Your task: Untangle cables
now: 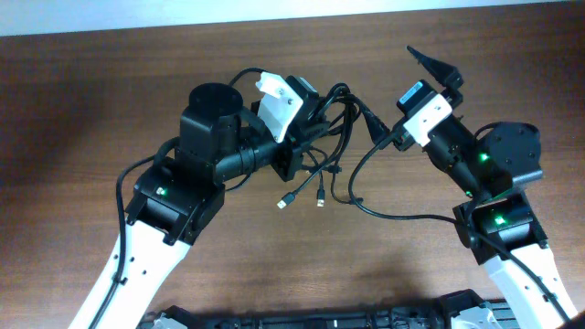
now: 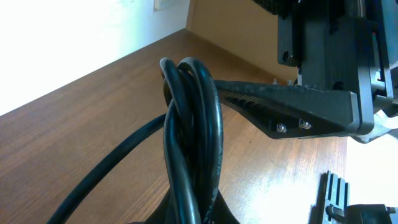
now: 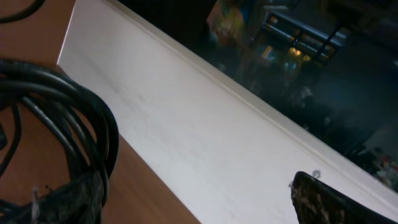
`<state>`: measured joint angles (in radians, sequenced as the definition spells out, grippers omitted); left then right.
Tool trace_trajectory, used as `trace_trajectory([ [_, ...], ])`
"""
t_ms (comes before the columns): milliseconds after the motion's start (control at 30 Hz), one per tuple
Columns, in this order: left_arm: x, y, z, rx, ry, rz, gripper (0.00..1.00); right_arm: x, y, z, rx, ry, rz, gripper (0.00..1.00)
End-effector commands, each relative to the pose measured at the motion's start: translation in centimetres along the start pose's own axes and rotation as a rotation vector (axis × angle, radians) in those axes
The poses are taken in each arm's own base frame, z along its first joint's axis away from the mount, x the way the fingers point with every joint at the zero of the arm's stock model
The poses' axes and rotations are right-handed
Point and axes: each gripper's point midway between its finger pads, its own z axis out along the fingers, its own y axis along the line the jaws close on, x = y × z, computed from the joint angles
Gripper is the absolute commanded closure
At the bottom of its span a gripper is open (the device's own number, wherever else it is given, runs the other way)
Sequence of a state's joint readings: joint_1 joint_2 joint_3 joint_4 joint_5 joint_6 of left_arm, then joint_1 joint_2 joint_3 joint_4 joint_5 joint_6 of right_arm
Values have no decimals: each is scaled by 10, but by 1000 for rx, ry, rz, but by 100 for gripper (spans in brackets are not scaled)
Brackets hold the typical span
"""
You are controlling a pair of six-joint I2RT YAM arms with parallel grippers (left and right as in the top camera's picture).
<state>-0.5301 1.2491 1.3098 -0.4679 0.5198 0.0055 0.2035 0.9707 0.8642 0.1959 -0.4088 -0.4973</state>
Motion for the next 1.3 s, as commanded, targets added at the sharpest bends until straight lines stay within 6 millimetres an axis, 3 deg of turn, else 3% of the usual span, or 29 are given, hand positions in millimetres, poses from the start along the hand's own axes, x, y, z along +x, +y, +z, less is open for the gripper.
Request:
trace_trajectory([
  [0,-14,-10,-9,21,-41,17,100,-2,0,0,-5,-12,0,6],
  [100,-14,-11,-9,26,-41,17,100,-4,1,0,-11,-20,-2,6],
  [233,-15,-14,-9,45,-44,26,100,-16,23,-2,-141,-91,-3,6],
  [433,-18,-23,-10,97,-56,36,100,-12,27,0,-160,-85,4,7],
  [600,-14,-4,-9,-10,-40,20,100,-25,22,-4,-137,-126,-22,7],
  [767,-22,-5,-9,-6,-71,-54,100,-17,27,-5,-160,-92,2,11],
  [933,-31,-5,-10,-3,-107,-70,100,-25,60,-14,-353,-153,27,12],
  [1067,-32,-6,-10,0,-111,-68,100,-30,70,-19,-413,-186,28,25],
  [1267,-31,-28,-11,131,-102,-40,100,-28,64,-16,-372,-175,-6,30],
])
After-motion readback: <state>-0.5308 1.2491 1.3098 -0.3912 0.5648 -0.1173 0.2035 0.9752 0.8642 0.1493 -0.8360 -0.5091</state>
